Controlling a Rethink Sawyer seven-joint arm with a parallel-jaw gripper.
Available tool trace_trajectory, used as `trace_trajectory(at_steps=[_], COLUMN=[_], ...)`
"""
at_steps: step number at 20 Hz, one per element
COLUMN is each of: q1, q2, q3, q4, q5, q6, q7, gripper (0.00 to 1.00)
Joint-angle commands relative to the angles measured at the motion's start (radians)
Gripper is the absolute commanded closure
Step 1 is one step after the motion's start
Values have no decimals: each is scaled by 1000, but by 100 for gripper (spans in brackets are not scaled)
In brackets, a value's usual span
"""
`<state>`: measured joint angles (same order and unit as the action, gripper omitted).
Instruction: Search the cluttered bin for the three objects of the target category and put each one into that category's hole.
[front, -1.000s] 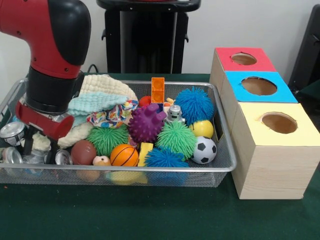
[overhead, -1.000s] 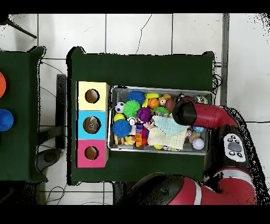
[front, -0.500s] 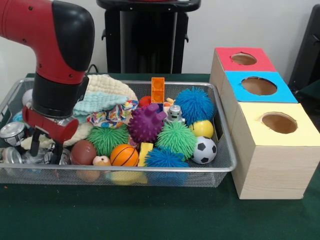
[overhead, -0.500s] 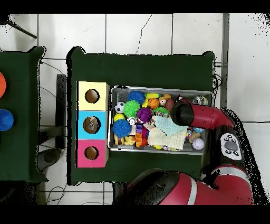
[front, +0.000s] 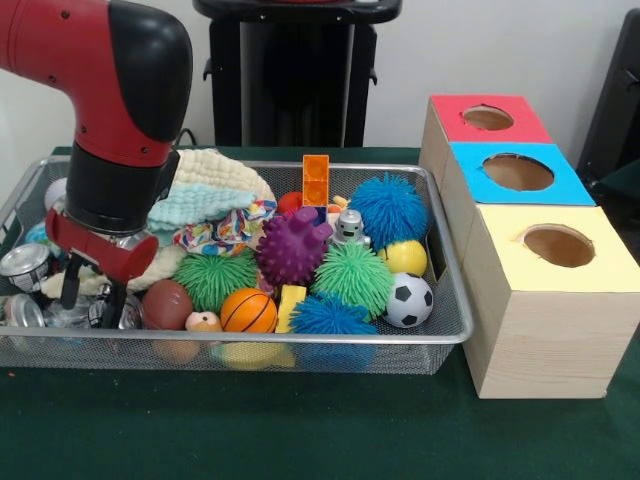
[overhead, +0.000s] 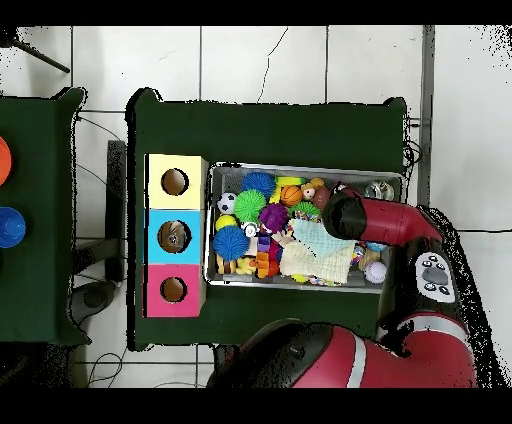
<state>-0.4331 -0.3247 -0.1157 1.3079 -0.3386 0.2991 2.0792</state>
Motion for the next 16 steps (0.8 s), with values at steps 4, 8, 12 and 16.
trace_trajectory(at_steps=[4, 8, 12, 16], q1=[-7, 4, 0, 2], q2=[-14, -53, -83, -110], q3=[36, 17, 30, 25], q4=[75, 69, 51, 51], q5=[35, 16, 14, 12], q6=[105, 71, 71, 104], q7=[63, 62, 42, 27], gripper=[0, 0, 0, 0])
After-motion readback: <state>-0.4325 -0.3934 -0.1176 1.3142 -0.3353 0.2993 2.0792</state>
